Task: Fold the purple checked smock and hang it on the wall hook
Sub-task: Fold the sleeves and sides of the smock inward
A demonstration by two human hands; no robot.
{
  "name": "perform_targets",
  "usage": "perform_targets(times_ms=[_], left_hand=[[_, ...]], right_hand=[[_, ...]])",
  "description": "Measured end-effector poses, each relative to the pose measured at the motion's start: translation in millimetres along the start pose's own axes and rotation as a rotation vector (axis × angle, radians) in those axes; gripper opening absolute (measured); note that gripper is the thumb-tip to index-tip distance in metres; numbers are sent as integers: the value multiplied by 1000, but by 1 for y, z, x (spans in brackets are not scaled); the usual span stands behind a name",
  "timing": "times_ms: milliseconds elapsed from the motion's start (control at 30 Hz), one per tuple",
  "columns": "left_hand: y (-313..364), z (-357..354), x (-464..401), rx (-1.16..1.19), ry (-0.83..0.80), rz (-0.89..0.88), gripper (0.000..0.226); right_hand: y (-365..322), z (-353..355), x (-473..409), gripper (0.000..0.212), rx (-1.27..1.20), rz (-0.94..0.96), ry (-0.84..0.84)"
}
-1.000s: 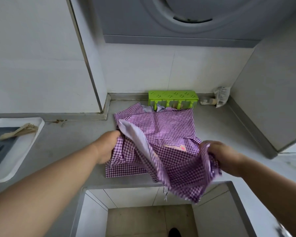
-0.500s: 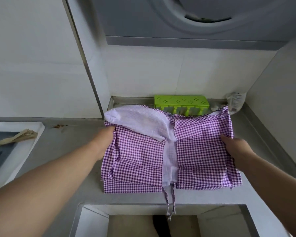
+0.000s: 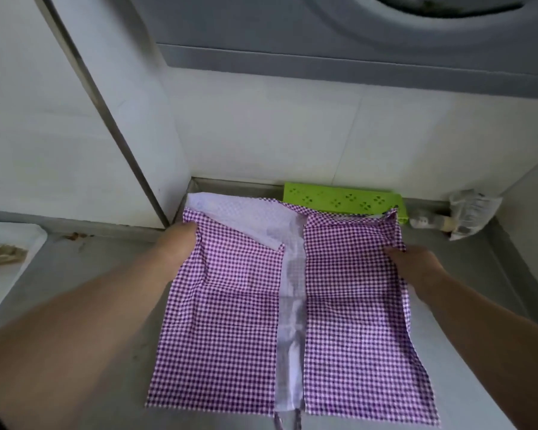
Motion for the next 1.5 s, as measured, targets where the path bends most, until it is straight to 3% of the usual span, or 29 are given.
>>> perform_targets(times_ms=[200,300,367,533,600,667,733,800,833,900,967,1200,1367,1500], left_hand=[[-6,-14,-1,-181,70,-2,48],[-32,-17,-1,-221,15,5,43],[-50,-17,-2,-332,14,15,54],[-103,-14,9,-551,-9,95,89],[-119,-13,20,-661,36,88,94],[-130,-14,36,-894,105,-108,77],[-132,-24,56,-1140,95,-441,57],[-148,-37,77,-1305,-84,-611,59],[-154,-45,80,-1350,-179,-579,68],[-172,-55,90,-1392,-291,-444,85],[-185,-57,101,-1428,-287,-392,93],[-203,-39,125,-1480,-279,-393,90],[-203,-24,136,-1582,-300,-369,60],[-195,-30,131,-1509,-235,-460,86]], right_hand=[[22,-26,-42,40,111,-23,-42],[36,-33,-30,75,292,-38,-19],[34,-34,-4,81,422,-25,17],[39,-35,52,78,584,262,150],[48,-41,68,69,697,351,106],[58,-47,89,54,844,423,-12],[75,-53,103,55,962,427,-155],[93,-59,117,71,959,375,-280],[99,-61,120,80,931,345,-329],[115,-64,132,92,924,305,-386],[124,-66,148,96,943,294,-383],[143,-67,185,96,981,314,-325],[146,-73,215,70,1056,352,-196],[136,-87,221,55,965,457,-205]])
Point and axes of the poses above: each hand's wrist, its own x-axis away from the middle knuckle, its own z-axis out of the back of the hand, y = z × x, the point moved 4 cm from there along -x, towards the middle knuckle, and after that the axes turned 5 degrees about z, right-handed, at the moved point
